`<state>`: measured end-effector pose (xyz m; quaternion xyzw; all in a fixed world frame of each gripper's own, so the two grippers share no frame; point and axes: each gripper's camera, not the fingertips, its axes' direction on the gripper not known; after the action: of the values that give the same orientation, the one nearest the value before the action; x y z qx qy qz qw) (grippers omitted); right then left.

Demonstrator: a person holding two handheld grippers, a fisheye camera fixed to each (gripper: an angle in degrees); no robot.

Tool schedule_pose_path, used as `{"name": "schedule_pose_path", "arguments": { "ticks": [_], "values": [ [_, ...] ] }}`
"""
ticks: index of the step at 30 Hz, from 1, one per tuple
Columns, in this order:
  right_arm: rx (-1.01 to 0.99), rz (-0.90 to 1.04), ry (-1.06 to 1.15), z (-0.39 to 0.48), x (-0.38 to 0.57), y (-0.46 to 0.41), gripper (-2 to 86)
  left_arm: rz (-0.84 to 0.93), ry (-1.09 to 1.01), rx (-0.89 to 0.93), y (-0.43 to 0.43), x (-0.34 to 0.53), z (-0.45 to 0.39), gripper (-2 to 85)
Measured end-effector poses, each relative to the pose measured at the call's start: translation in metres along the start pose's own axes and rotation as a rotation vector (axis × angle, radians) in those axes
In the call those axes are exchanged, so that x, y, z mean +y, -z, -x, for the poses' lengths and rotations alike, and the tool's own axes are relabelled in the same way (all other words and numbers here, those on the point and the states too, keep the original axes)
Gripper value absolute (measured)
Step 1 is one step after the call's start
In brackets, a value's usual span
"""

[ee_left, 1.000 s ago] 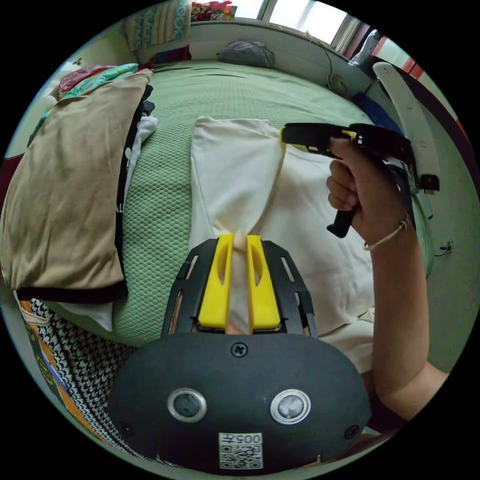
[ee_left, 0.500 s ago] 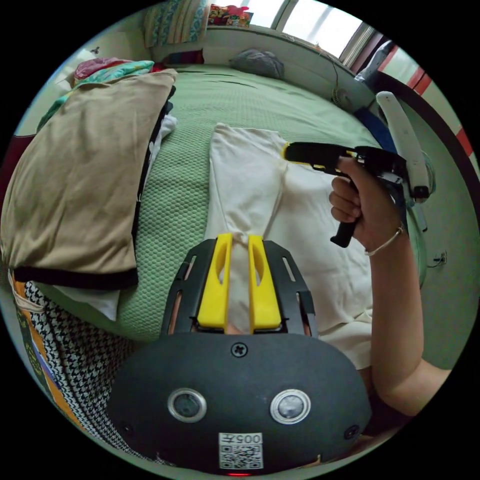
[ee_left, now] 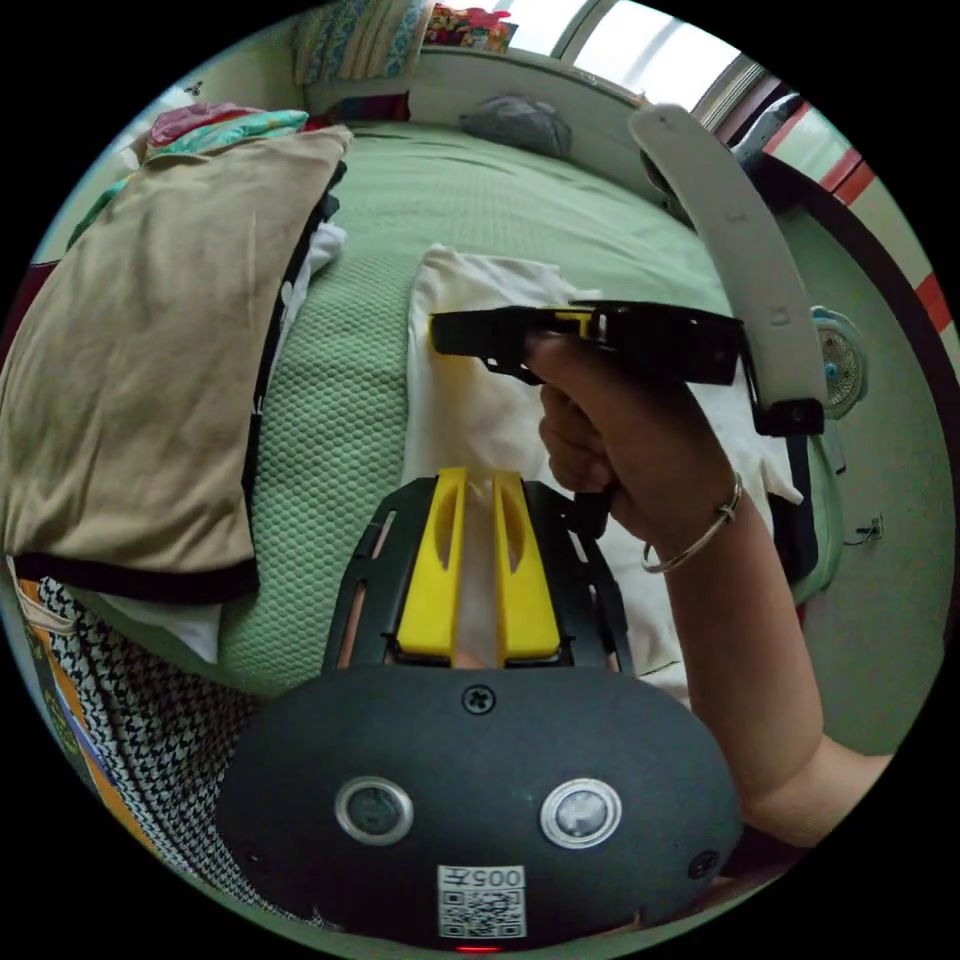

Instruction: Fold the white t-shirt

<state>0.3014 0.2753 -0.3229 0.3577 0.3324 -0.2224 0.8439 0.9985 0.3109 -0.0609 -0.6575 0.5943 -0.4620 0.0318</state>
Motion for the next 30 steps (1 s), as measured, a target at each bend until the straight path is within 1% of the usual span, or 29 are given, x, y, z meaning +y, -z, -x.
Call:
{"name": "schedule_pose_path", "arguments": {
  "ticks": [3,6,9,11,15,17,22,24,27,30],
  "values": [
    [0.01,-0.028,-0.021,0.006,-0.001,-0.002,-1.0,-0.008,0.032,-0.088,0.001,0.0,0.002,1.7],
    [-0.016,-0.043,-0.038,0.009,-0.004,-0.003,-1.0,-0.036,0.062,-0.124,0.006,0.003,0.006,1.1],
    [-0.009,-0.041,-0.029,0.012,-0.002,-0.002,-1.0,-0.035,0.061,-0.059,0.007,0.007,0.01,2.7],
    [-0.015,-0.053,-0.037,0.01,0.001,0.007,-1.0,-0.057,0.051,-0.048,0.011,0.011,0.009,4.0],
    [0.012,-0.107,-0.107,-0.008,0.011,0.035,-1.0,-0.101,0.01,-0.015,0.016,0.021,0.003,4.7],
    [0.022,-0.109,-0.135,-0.018,0.017,0.04,-1.0,-0.083,-0.011,0.022,0.013,0.022,-0.001,4.8],
    [0.097,0.004,-0.178,-0.035,0.027,0.022,-1.0,-0.012,-0.022,0.015,0.003,0.022,-0.012,4.7],
    [0.11,-0.014,-0.171,-0.036,0.028,0.02,-1.0,0.042,-0.006,0.011,-0.003,0.023,-0.014,4.6],
    [0.15,-0.046,-0.175,-0.037,0.029,0.019,-1.1,0.055,-0.003,0.006,-0.004,0.026,-0.016,4.4],
    [0.143,-0.041,-0.182,-0.039,0.028,0.018,-1.1,0.051,-0.005,0.014,-0.004,0.032,-0.018,4.4]
  ]
}}
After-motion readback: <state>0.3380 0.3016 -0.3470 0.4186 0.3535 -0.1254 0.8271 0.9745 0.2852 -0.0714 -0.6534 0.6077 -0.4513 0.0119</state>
